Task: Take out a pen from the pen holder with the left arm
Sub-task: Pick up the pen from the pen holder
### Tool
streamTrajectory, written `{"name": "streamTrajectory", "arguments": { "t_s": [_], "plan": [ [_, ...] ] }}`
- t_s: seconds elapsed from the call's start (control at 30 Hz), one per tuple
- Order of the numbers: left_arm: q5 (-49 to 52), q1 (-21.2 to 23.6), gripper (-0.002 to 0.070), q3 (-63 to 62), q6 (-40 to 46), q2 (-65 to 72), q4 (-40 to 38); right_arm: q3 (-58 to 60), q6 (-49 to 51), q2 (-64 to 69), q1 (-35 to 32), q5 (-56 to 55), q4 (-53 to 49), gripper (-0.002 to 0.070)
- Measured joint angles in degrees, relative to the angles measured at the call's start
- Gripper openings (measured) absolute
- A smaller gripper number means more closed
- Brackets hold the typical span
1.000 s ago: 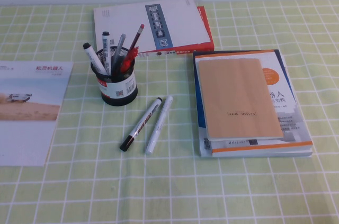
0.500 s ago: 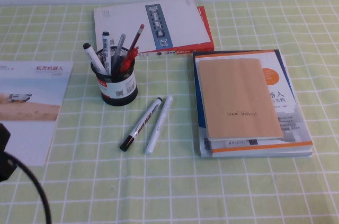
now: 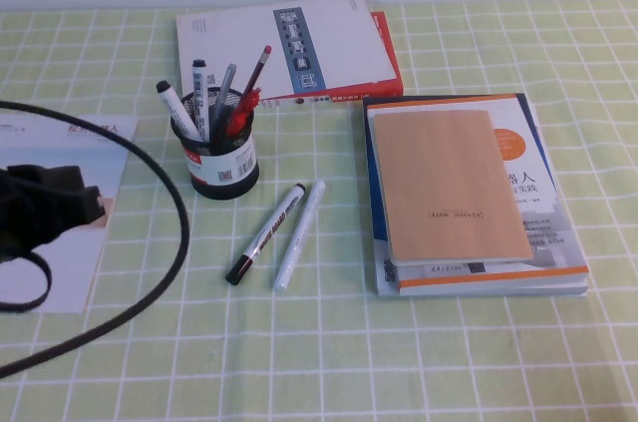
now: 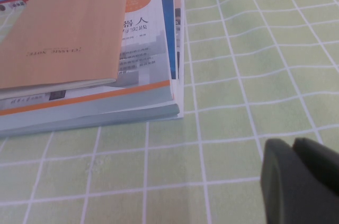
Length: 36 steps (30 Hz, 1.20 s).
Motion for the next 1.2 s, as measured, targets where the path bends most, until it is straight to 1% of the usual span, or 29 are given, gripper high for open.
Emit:
{"name": "streamTrajectory", "arguments": {
  "t_s": [0.07, 0.2, 0.27, 0.37, 0.43, 0.5, 0.63, 0.7, 0.77, 0.83, 0.97, 1.03, 1.1, 1.2],
  "plan": [
    [-0.14, -0.98, -0.0004, -0.99, 2.78, 2.62, -2.34, 0.00, 0.00, 0.00, 0.00, 0.00, 0.00, -0.0013],
    [-2.01, -4.51, -0.0004, -1.42, 10.63, 6.74, -10.46, 0.00, 0.00, 0.00, 0.00, 0.00, 0.00, -0.0013],
    [-3.33, -6.20, -0.0004, -1.47, 13.35, 7.72, -13.06, 0.00, 0.00, 0.00, 0.00, 0.00, 0.04, -0.0013],
    [-8.47, -9.03, -0.0004, -1.47, 13.85, 8.68, -12.14, 0.00, 0.00, 0.00, 0.00, 0.00, 0.13, -0.0013],
    [-13.83, -10.98, -0.0004, -1.47, 10.41, 9.08, -7.91, 0.00, 0.00, 0.00, 0.00, 0.00, 0.42, -0.0013],
    [-18.21, -11.93, -0.0004, -1.47, 4.54, 9.06, -1.55, 0.00, 0.00, 0.00, 0.00, 0.00, 0.68, -0.0013],
    [-27.04, -12.34, -0.0004, -1.47, -11.86, 10.14, 15.88, 0.00, 0.00, 0.00, 0.00, 0.00, 0.78, -0.0012],
    [-32.03, -12.34, -0.0004, -1.07, -17.29, 11.81, 21.24, 0.00, 0.00, 0.00, 0.00, 0.10, 0.82, -0.0012],
    [-38.20, -12.43, -0.0004, 0.38, -20.91, 13.72, 23.86, 0.00, 0.00, 0.00, 0.00, 0.10, 0.82, -0.0012],
    [-45.42, -12.43, -0.0004, 2.93, -23.02, 16.15, 24.71, 0.00, 0.00, 0.00, 0.00, 0.10, 0.91, -0.0012],
    [-60.40, -12.43, 0.0002, 7.16, -23.60, 20.41, 24.60, 0.00, 0.00, 0.00, 0.00, 0.10, 0.91, -0.0013],
    [-63.99, -12.43, 0.0029, 7.58, -23.03, 21.98, 24.12, 0.00, 0.00, 0.00, 0.00, 0.10, 0.91, -0.0013],
    [-65.93, -12.43, 0.0083, 7.58, -23.03, 23.34, 23.35, 0.00, 0.00, 0.00, 0.00, 0.10, 0.91, -0.0013],
    [-66.95, -12.43, 0.0225, 7.63, -23.15, 25.59, 21.36, 0.00, 0.00, 0.00, 0.00, 0.10, 0.91, -0.0013]
  ]
}}
